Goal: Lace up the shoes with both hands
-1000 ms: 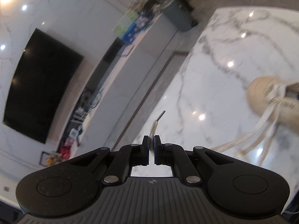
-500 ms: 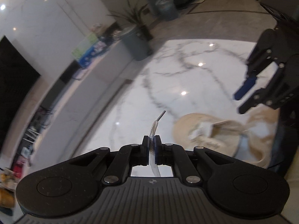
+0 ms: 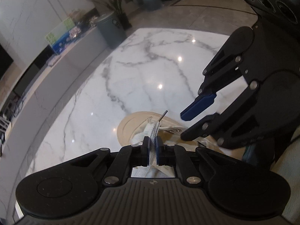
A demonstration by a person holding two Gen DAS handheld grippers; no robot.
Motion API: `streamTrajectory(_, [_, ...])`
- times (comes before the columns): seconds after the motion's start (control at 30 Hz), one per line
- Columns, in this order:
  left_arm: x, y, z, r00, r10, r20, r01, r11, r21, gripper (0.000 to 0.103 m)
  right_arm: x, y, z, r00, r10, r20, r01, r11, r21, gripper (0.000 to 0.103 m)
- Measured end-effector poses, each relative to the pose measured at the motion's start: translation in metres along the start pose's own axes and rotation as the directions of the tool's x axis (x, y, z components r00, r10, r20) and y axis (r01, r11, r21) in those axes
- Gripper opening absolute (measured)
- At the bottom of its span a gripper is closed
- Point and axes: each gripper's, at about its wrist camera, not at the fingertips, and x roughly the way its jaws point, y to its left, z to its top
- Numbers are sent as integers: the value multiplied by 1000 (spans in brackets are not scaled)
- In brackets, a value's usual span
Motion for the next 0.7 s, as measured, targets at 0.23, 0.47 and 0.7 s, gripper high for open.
streamTrajectory(0.23, [2,-7,-1,999,-37,-13,36,998,-48,6,7,-7,-1,1000,-17,11,16,999,41,6])
streamTrajectory(0.47, [16,-8,-2,998,-5,-59,1,997,-75,6,7,-16,-4,1000,-25,9,25,997,69,3])
streamTrajectory(0.7, [21,-11,0,991,74,-114,-77,997,-21,6,10,-21,-7,999,-40,0,40,995,88,3])
